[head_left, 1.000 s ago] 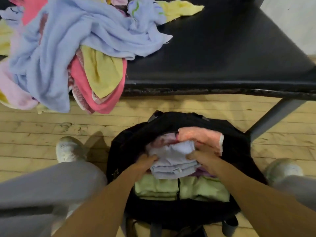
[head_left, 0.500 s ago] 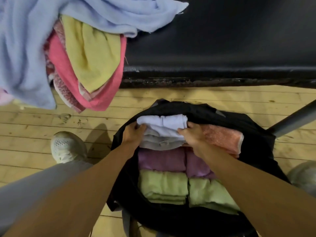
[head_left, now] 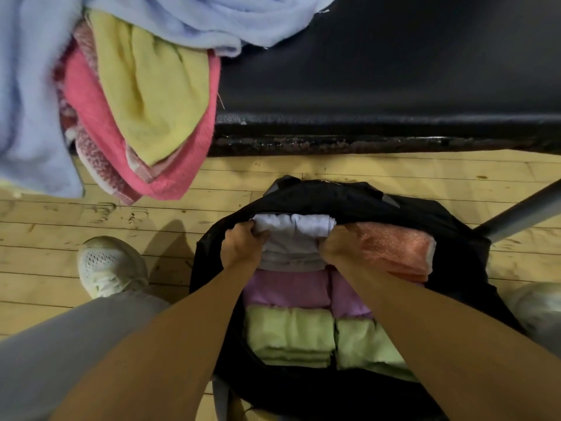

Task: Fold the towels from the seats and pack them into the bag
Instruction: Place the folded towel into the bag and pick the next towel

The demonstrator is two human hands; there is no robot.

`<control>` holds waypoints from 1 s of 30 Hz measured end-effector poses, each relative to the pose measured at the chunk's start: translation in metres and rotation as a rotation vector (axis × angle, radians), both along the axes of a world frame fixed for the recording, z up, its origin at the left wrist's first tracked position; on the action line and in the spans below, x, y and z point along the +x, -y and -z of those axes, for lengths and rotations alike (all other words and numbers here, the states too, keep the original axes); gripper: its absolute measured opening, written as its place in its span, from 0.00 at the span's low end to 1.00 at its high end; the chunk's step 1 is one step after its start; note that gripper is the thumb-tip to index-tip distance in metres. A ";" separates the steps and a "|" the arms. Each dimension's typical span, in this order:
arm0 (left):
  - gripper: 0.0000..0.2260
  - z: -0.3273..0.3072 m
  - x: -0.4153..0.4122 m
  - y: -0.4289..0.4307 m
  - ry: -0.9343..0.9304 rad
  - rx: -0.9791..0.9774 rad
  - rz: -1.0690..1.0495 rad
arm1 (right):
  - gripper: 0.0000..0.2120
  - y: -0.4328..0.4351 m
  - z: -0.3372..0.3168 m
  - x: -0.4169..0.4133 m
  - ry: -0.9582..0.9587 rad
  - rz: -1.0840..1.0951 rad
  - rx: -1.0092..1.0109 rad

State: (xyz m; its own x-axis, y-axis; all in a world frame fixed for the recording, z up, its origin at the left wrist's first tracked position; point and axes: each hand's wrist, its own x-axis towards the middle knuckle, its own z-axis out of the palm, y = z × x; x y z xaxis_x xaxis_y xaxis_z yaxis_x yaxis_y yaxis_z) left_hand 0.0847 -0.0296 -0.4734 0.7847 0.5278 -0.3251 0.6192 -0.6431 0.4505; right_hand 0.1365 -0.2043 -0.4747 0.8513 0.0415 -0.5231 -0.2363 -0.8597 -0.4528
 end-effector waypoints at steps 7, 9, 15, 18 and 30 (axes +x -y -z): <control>0.17 -0.048 -0.016 0.003 -0.135 -0.119 0.120 | 0.14 0.009 -0.048 -0.002 -0.041 -0.009 -0.098; 0.14 -0.068 -0.019 -0.003 -0.117 -0.208 0.089 | 0.07 0.014 -0.068 -0.002 -0.042 -0.043 -0.042; 0.08 -0.168 -0.023 -0.001 -0.005 -0.422 0.243 | 0.05 0.020 -0.165 -0.005 0.026 -0.112 0.267; 0.08 -0.226 -0.036 0.002 0.077 -0.432 0.363 | 0.07 0.018 -0.221 -0.017 0.104 -0.219 0.349; 0.07 -0.329 -0.058 -0.084 0.562 -0.269 0.276 | 0.05 -0.048 -0.333 -0.025 0.431 -0.309 0.498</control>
State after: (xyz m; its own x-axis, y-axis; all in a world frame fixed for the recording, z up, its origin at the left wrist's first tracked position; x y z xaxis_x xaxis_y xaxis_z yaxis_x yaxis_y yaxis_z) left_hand 0.0264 0.0547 -0.1444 0.9670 0.2420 0.0792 0.0738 -0.5641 0.8224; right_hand 0.1118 -0.1567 -0.1421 0.8885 0.4590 0.0000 0.2716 -0.5258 -0.8060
